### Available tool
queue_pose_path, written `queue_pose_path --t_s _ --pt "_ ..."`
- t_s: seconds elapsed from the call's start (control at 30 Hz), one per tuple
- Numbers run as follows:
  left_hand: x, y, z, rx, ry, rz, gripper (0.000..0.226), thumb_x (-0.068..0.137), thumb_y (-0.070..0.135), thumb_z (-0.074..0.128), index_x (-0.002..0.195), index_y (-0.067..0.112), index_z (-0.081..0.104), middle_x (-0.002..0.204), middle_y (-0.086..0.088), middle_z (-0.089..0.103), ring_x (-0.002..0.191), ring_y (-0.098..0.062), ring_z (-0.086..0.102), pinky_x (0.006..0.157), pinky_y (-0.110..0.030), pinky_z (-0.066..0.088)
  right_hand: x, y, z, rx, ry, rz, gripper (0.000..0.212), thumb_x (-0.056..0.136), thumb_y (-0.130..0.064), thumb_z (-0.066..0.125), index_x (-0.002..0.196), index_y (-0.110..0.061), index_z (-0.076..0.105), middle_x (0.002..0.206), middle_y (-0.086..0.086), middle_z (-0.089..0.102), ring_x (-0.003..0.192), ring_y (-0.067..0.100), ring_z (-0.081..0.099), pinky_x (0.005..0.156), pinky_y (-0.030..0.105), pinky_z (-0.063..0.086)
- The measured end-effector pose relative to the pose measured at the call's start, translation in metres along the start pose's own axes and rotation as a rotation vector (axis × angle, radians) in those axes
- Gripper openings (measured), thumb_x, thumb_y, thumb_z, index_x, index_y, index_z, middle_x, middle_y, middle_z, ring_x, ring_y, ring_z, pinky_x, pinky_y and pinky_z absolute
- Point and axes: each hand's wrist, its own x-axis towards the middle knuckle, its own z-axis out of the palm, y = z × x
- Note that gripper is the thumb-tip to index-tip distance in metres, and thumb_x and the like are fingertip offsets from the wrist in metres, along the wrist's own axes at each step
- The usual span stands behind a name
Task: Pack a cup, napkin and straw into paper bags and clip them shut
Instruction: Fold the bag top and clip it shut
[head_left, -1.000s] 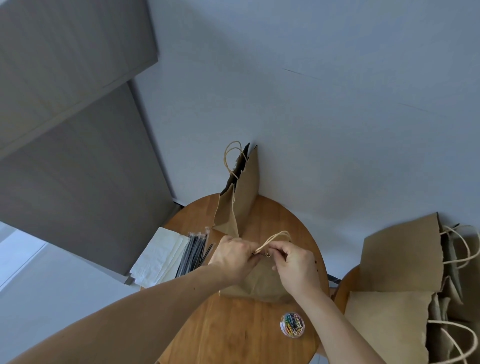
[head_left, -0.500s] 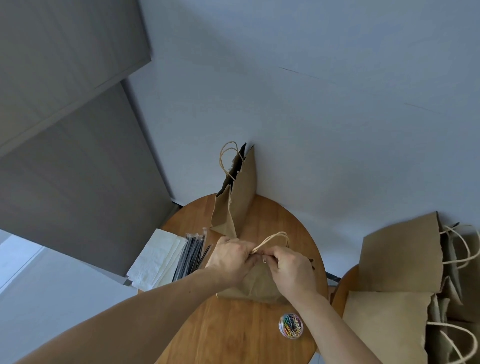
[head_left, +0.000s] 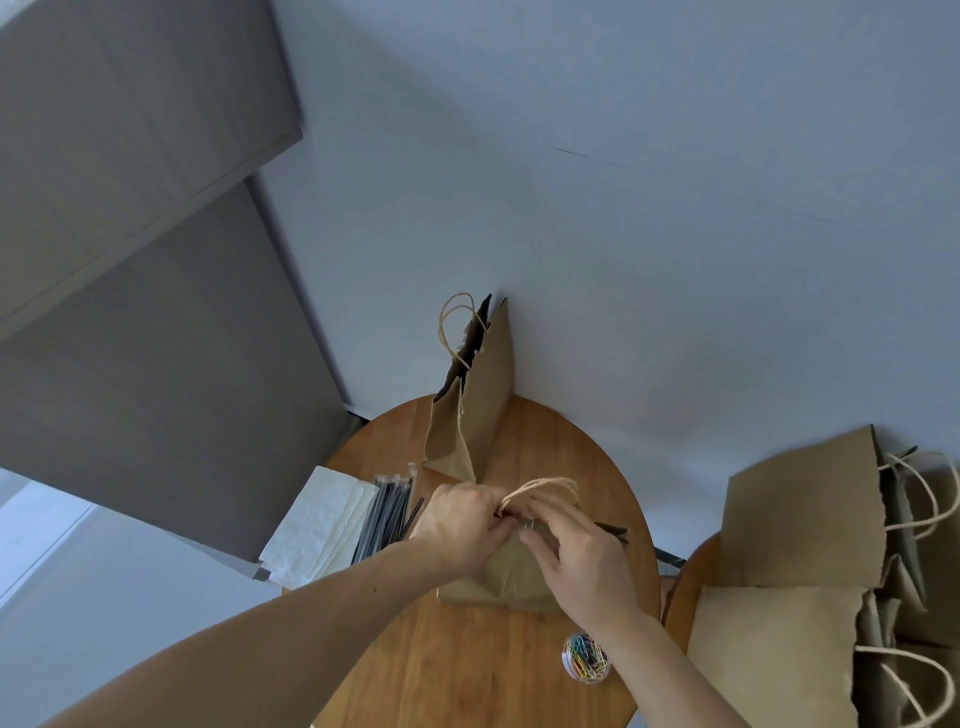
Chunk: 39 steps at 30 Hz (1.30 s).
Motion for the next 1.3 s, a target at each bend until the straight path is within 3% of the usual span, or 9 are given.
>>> queue_pose_path --t_s 0.07,0.2,0.43,0.5,0.63,0.8,0.97,1.1,1.3 --pt "-0.001 -0.005 -0.005 -0.059 -0.007 -0.022 0.008 0.084 0.029 0.059 0.086 0.036 0.055 0.084 0.012 0.063 0.087 -0.015 0.060 0.088 -0.038 0.050 -0.010 0.002 -0.005 0.078 0.104 -0.083 0.017 0.091 -0.022 0.070 0.105 -0.015 0.075 0.110 -0.009 0.071 0.078 -0.001 0.067 0.066 0.014 0.056" --pt "-0.012 -0.031 -0.010 -0.043 -0.031 -0.103 0.070 0.076 0.033 0.069 0.139 0.040 0.040 0.124 0.019 0.057 0.113 -0.005 0.050 0.099 -0.026 0.044 -0.024 0.023 -0.028 0.083 0.211 -0.072 0.022 0.088 -0.035 0.063 0.082 -0.015 0.069 0.083 -0.014 0.060 0.050 -0.002 0.047 0.045 0.011 0.040" --pt "-0.034 -0.065 -0.009 -0.166 -0.122 -0.313 0.085 0.074 0.032 0.080 0.144 0.043 0.034 0.126 0.017 0.051 0.108 -0.009 0.057 0.090 -0.027 0.052 -0.044 0.077 -0.039 0.031 -0.166 0.406 0.069 0.080 -0.048 0.075 0.137 -0.046 0.036 0.127 -0.034 0.040 0.076 0.000 0.060 0.071 0.022 0.054" --pt "-0.035 -0.065 -0.004 -0.199 -0.137 -0.341 0.068 0.077 0.031 0.077 0.138 0.041 0.047 0.125 0.014 0.054 0.107 -0.010 0.057 0.091 -0.030 0.052 -0.046 0.085 -0.029 0.068 -0.287 0.504 0.055 0.085 -0.050 0.069 0.134 -0.044 0.045 0.121 -0.035 0.051 0.088 -0.005 0.060 0.084 0.026 0.054" --pt "-0.033 -0.062 0.004 -0.167 -0.131 -0.354 0.029 0.086 0.032 0.068 0.115 0.029 0.069 0.116 0.016 0.054 0.107 -0.011 0.057 0.093 -0.033 0.050 -0.045 0.089 -0.009 0.173 -0.268 0.653 0.024 0.089 -0.050 0.061 0.099 -0.028 0.066 0.073 -0.025 0.070 0.068 -0.005 0.066 0.062 0.023 0.052" --pt "-0.035 -0.056 0.001 -0.191 -0.043 -0.332 0.019 0.098 0.027 0.055 0.105 0.025 0.072 0.105 0.010 0.066 0.096 -0.013 0.061 0.086 -0.035 0.051 -0.039 0.074 -0.011 0.183 -0.125 0.613 0.008 0.093 -0.041 0.059 0.088 -0.035 0.061 0.067 -0.013 0.069 0.070 -0.005 0.066 0.067 0.033 0.059" --pt "-0.050 -0.048 -0.030 -0.330 0.060 -0.370 0.027 0.099 0.027 0.057 0.073 0.034 0.060 0.073 0.013 0.062 0.070 -0.004 0.057 0.060 -0.012 0.041 -0.018 0.046 -0.019 0.261 0.039 0.527 0.007 0.095 -0.039 0.057 0.090 -0.036 0.060 0.069 -0.017 0.068 0.065 0.002 0.067 0.055 0.027 0.053" --pt "-0.070 -0.032 -0.076 -0.547 0.187 -0.336 0.022 0.099 0.024 0.059 0.079 0.032 0.066 0.074 0.025 0.070 0.073 0.008 0.063 0.062 -0.002 0.042 0.005 0.005 -0.033 0.299 0.140 0.469 0.016 0.091 -0.054 0.050 0.088 -0.040 0.057 0.067 -0.015 0.068 0.062 0.003 0.065 0.052 0.022 0.049" --pt "-0.110 -0.016 -0.151 -0.723 0.389 -0.283 0.025 0.100 0.028 0.056 0.105 0.006 0.066 0.098 -0.019 0.071 0.086 -0.037 0.071 0.070 -0.046 0.061 0.045 -0.079 -0.054 0.350 0.331 0.370 0.021 0.096 -0.040 0.058 0.078 -0.029 0.055 0.055 -0.005 0.062 0.055 0.004 0.058 0.057 0.027 0.040"
